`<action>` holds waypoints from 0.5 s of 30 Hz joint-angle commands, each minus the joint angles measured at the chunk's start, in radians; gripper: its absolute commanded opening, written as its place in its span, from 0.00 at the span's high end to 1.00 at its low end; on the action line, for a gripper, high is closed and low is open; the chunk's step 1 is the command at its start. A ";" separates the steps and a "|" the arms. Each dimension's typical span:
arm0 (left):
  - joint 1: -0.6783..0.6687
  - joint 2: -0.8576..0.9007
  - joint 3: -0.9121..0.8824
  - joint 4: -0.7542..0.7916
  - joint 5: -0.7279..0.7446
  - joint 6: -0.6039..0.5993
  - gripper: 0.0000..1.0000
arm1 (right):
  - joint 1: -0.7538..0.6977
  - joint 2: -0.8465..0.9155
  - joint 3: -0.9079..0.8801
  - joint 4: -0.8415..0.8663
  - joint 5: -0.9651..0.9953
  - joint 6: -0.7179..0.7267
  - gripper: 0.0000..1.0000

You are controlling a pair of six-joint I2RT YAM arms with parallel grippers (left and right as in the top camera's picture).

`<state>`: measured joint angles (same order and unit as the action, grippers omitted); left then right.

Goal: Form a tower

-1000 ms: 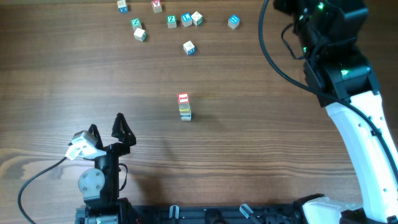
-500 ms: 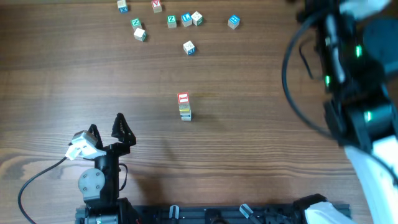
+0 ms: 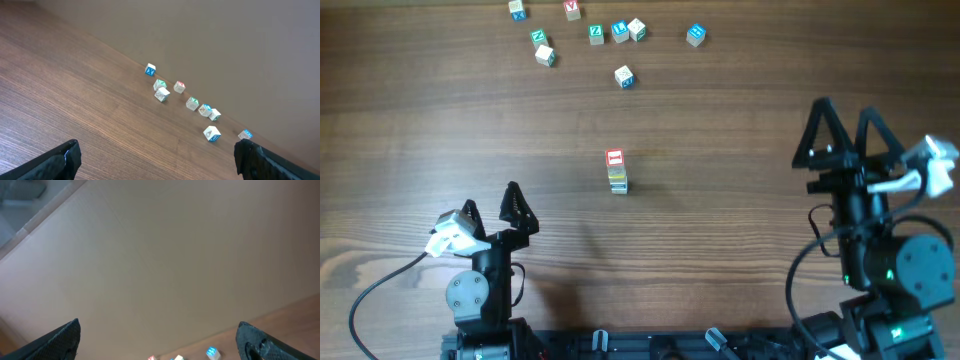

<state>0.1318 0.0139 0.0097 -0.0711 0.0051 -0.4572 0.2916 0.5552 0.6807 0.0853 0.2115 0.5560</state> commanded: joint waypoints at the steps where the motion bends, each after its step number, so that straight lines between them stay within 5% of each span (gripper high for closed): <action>1: -0.005 -0.008 -0.004 -0.003 -0.006 0.008 0.00 | 0.001 -0.095 -0.111 0.023 0.014 -0.003 0.00; 15: -0.005 -0.008 -0.004 -0.003 -0.006 0.008 0.00 | 0.001 -0.439 -0.456 0.068 0.013 -0.004 0.00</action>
<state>0.1318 0.0139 0.0097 -0.0711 0.0051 -0.4572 0.2916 0.1810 0.2710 0.1402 0.2115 0.5560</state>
